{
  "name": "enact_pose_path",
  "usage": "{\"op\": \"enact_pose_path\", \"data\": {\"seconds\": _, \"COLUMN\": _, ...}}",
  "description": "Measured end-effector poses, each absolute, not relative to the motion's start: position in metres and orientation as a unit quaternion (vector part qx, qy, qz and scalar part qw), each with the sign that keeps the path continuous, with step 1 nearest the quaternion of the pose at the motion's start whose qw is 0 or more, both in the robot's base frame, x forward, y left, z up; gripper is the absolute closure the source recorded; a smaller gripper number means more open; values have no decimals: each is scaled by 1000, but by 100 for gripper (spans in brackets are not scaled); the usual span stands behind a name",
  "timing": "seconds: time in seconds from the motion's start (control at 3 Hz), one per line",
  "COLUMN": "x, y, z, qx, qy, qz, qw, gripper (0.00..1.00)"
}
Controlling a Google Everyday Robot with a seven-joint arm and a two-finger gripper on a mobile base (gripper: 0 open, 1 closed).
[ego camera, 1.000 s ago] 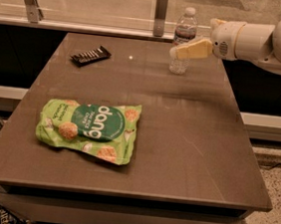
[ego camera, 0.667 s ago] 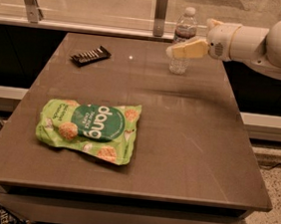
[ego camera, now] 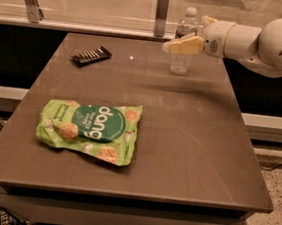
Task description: Knock water bottle over
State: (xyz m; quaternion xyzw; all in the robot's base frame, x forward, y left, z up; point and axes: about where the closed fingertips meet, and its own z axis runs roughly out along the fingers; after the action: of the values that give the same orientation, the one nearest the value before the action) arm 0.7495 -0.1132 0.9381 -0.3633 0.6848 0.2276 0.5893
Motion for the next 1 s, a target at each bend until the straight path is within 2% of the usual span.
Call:
{"op": "enact_pose_path", "data": {"seconds": 0.33, "x": 750, "y": -111, "z": 938, "qx": -364, "qy": 684, "qz": 229, "qw": 589, "gripper": 18}}
{"op": "enact_pose_path", "data": {"seconds": 1.0, "x": 750, "y": -105, "z": 937, "qx": -367, "qy": 683, "qz": 232, "qw": 587, "gripper": 64}}
